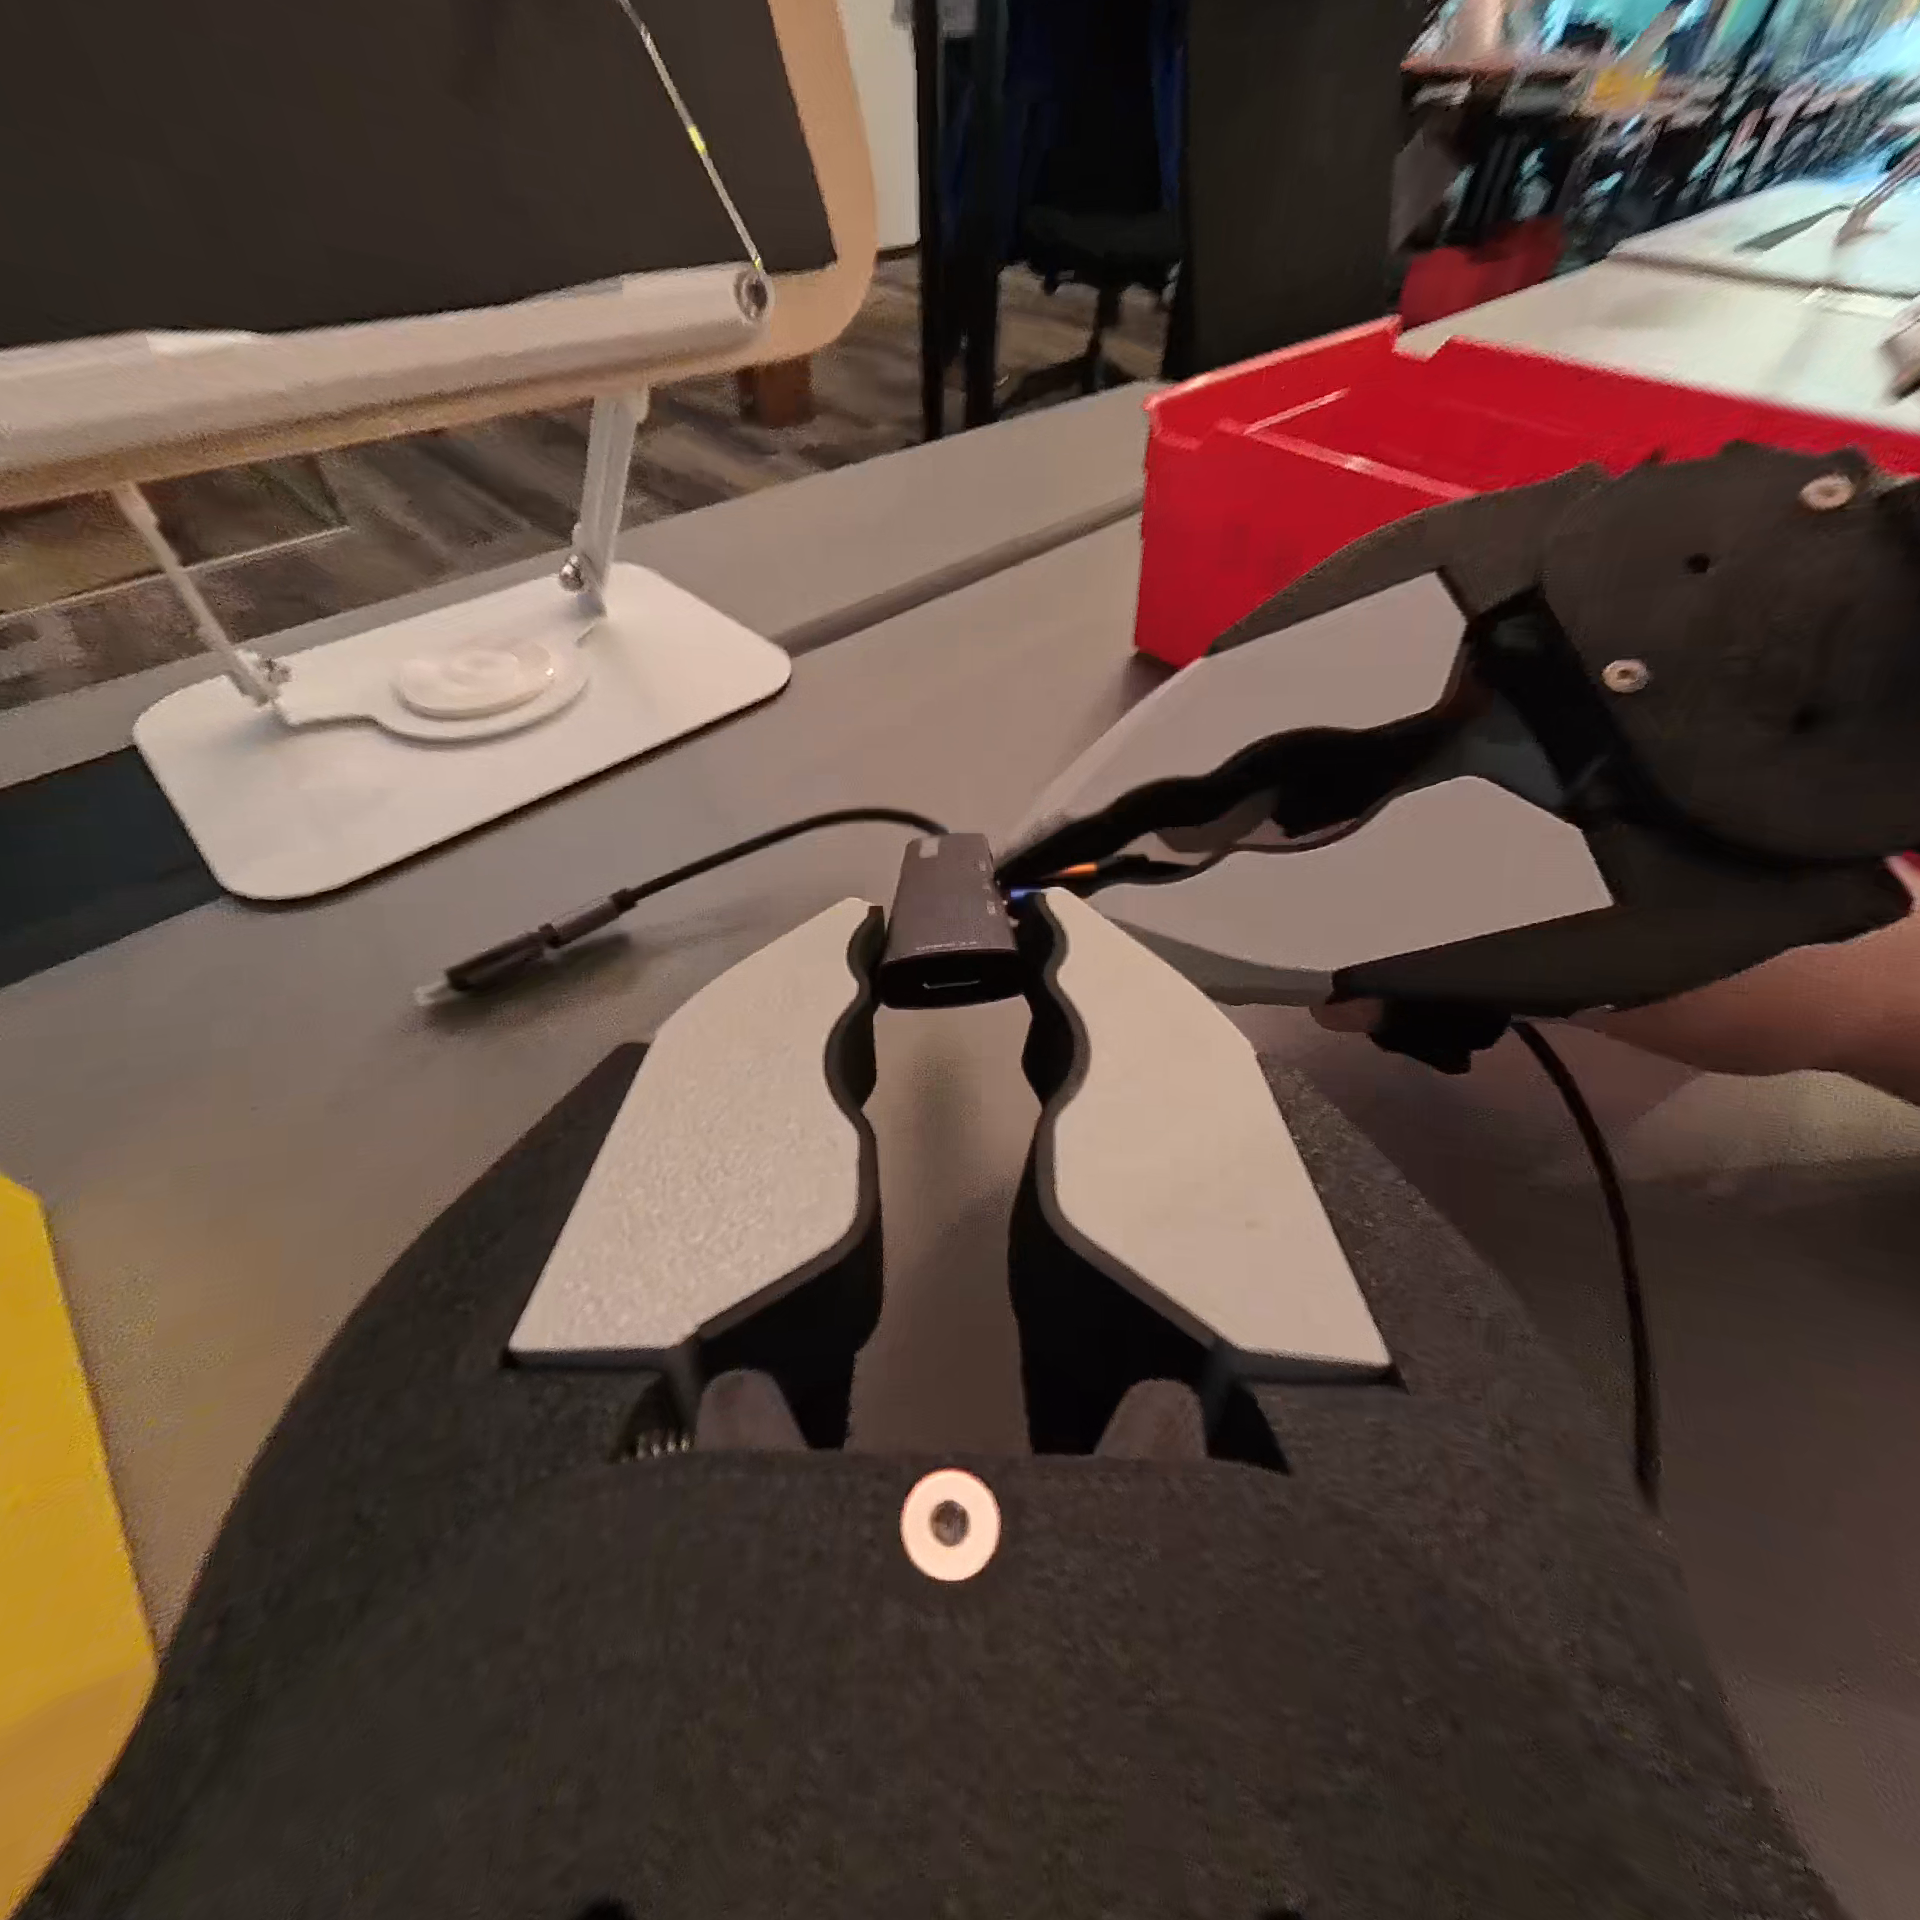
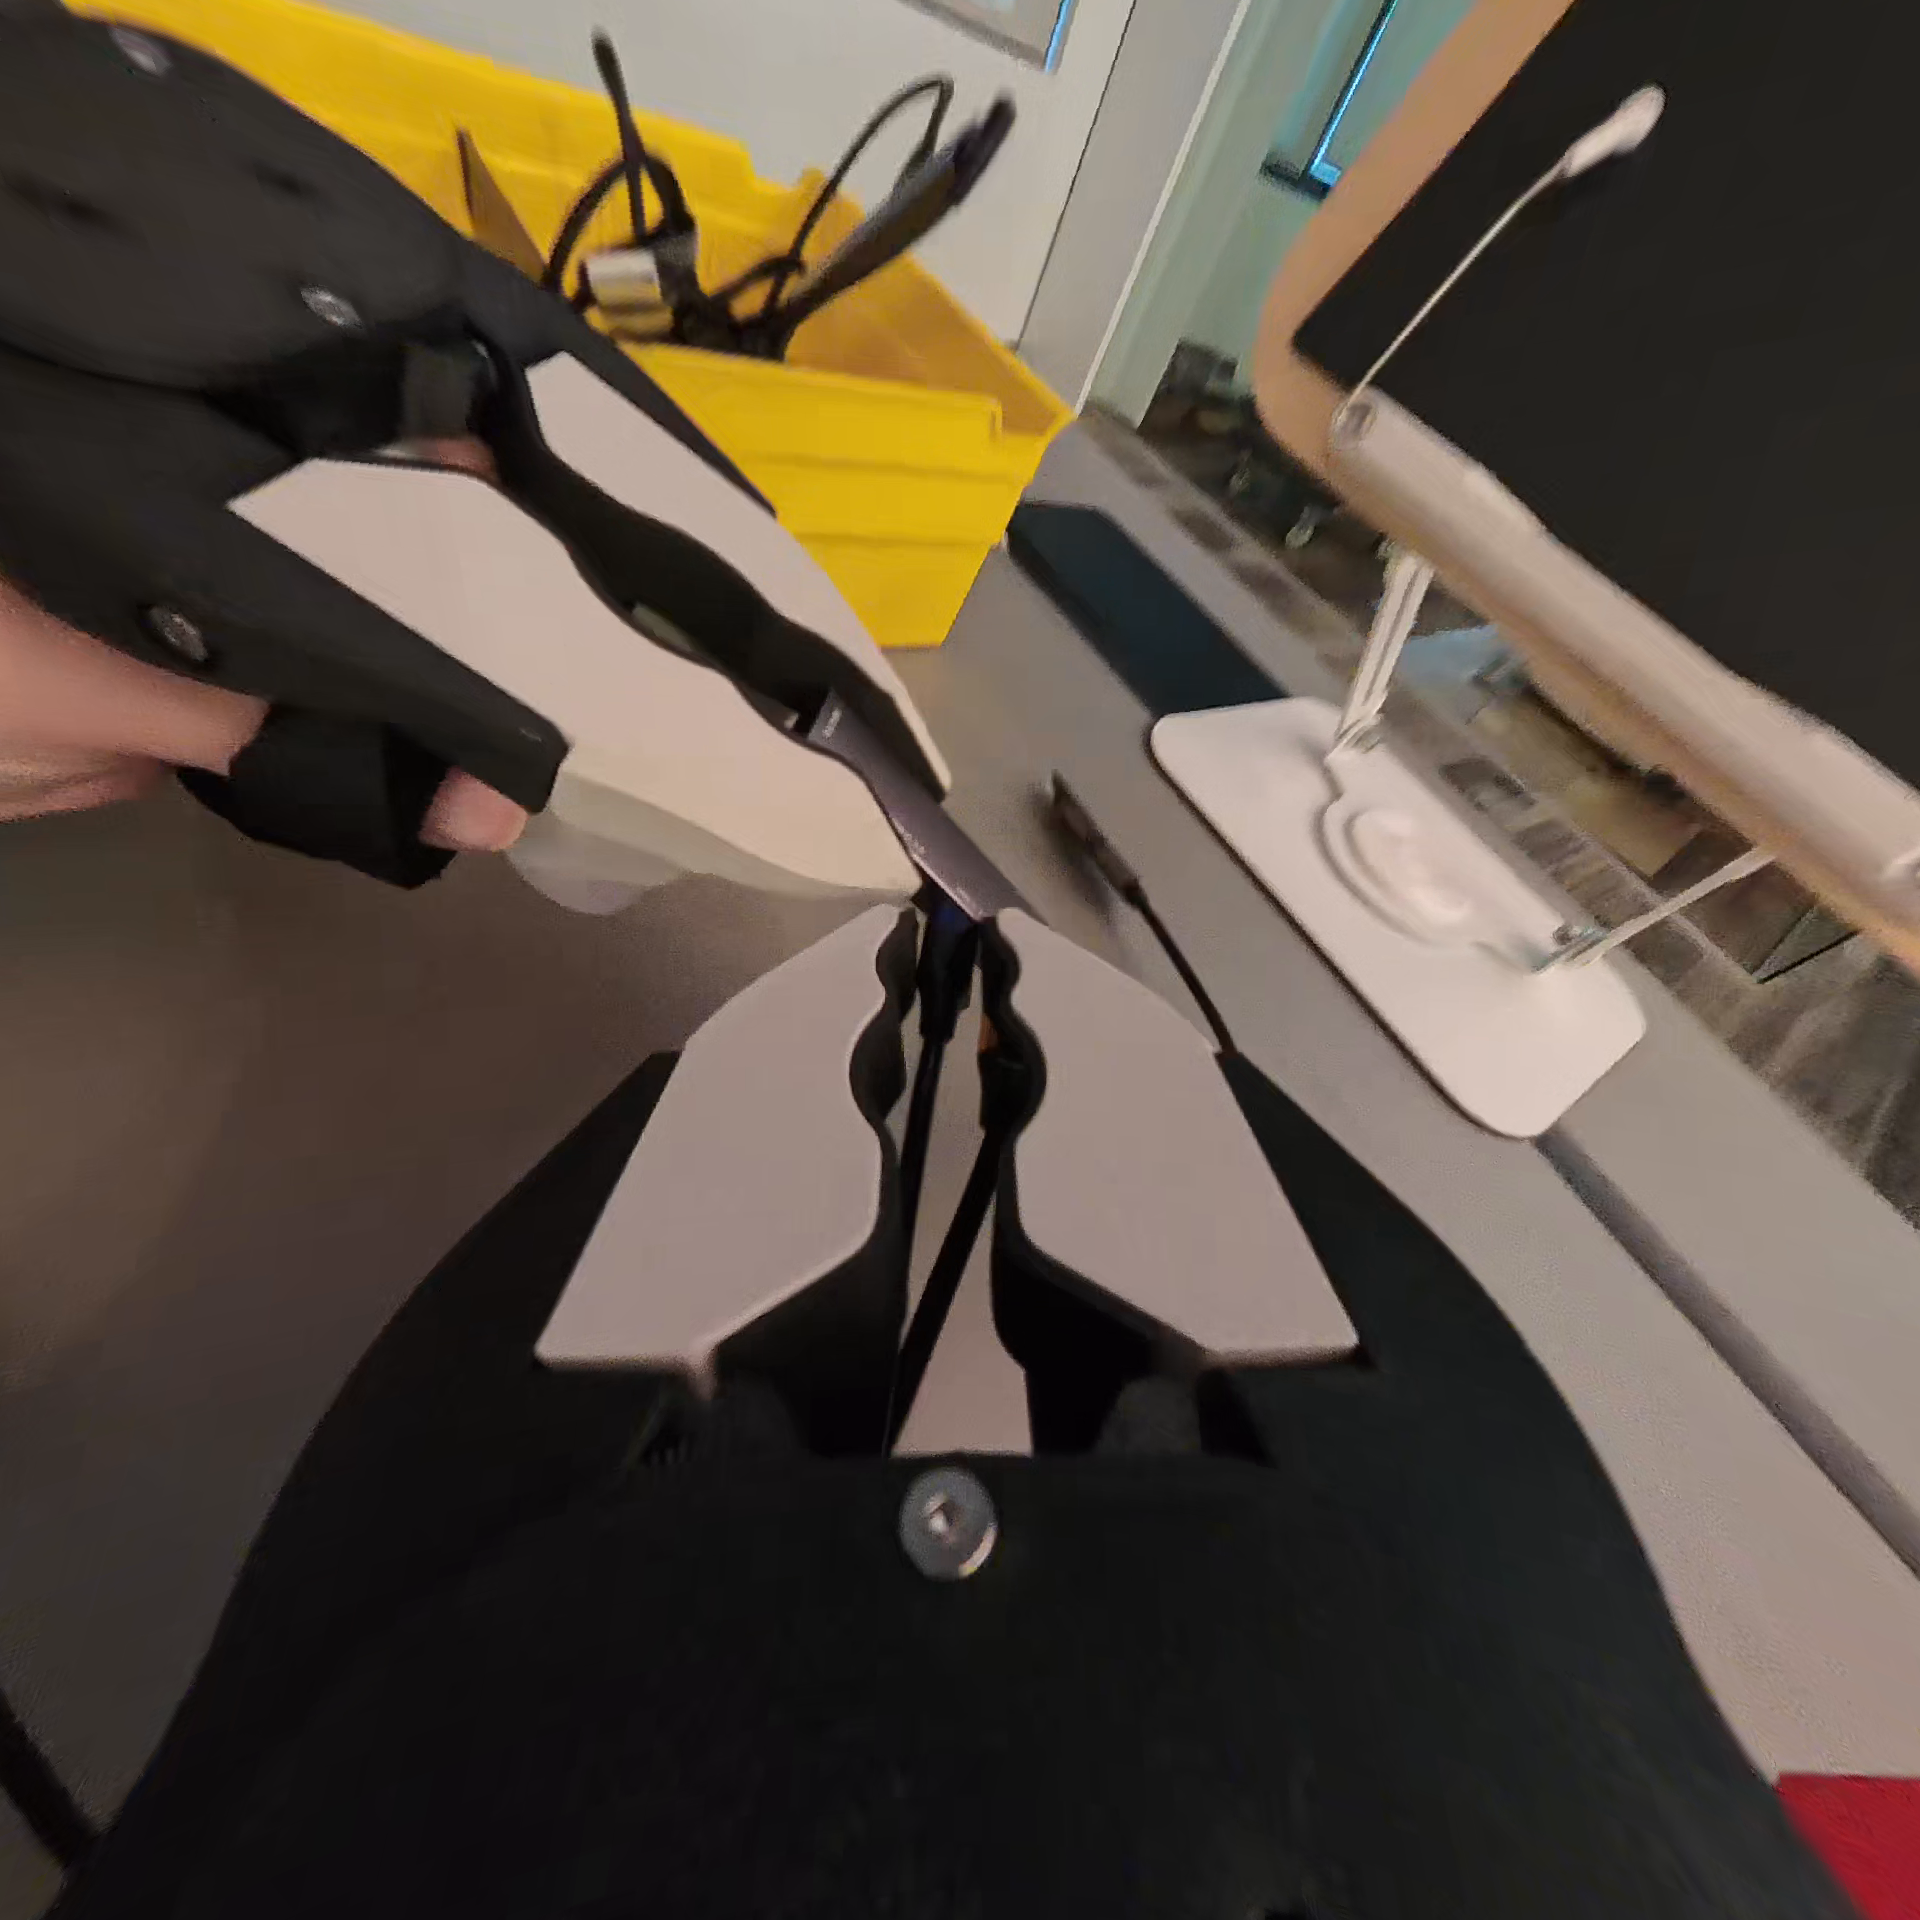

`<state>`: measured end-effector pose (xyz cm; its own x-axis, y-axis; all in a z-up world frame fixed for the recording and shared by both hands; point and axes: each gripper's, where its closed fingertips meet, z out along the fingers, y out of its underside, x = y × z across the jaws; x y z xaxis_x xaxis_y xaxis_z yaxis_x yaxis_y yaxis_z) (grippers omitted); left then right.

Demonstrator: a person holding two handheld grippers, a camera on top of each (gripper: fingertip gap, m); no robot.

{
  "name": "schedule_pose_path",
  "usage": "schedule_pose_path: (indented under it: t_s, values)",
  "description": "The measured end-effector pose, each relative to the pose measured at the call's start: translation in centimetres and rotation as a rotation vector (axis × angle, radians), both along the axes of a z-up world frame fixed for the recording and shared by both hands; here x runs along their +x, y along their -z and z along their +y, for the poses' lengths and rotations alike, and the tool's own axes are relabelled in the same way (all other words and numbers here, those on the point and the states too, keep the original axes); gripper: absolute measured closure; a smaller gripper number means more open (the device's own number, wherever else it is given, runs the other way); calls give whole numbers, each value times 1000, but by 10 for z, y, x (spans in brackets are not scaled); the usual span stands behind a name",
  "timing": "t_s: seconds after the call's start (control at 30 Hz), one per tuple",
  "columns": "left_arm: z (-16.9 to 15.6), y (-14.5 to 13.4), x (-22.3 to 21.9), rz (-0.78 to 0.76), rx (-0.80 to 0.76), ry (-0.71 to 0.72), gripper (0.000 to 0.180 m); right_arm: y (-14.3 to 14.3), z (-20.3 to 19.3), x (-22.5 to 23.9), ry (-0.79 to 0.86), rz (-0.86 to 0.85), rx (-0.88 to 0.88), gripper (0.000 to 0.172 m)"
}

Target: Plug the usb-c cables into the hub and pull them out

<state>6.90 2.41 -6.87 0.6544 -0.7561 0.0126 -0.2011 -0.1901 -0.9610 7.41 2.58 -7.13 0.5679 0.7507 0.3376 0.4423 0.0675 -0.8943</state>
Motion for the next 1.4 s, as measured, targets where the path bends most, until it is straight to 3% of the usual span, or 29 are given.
schedule_pose_path:
  t_s: [0.1, 0.23, 0.7, 0.9, 1.1, 1.3, 1.4]
  values:
    - [3, 8, 1, 62, 1, -19, 156, 14, 2, 1, -5, -96, -8, 162]
    - [3, 4, -1, 28, -23, -25, 156, 10, 2, 1, 1, -253, 175, 163]
    - [2, -8, -8, -31, -72, -49, 156, 1, 1, 2, 38, -452, 527, 164]
    - [-5, -32, -11, -125, -34, 6, 149, -28, -3, 8, 11, -195, 255, 165]
    - [-11, -26, 7, -71, -20, 39, 137, -67, -5, 19, 43, 175, -35, 165]
    - [-2, -29, 12, 0, 99, -107, 123, -74, -16, 7, 78, 202, -91, 165]
    - [-2, -28, 14, 7, 118, -109, 126, -73, -23, 0, 55, 227, -143, 165]
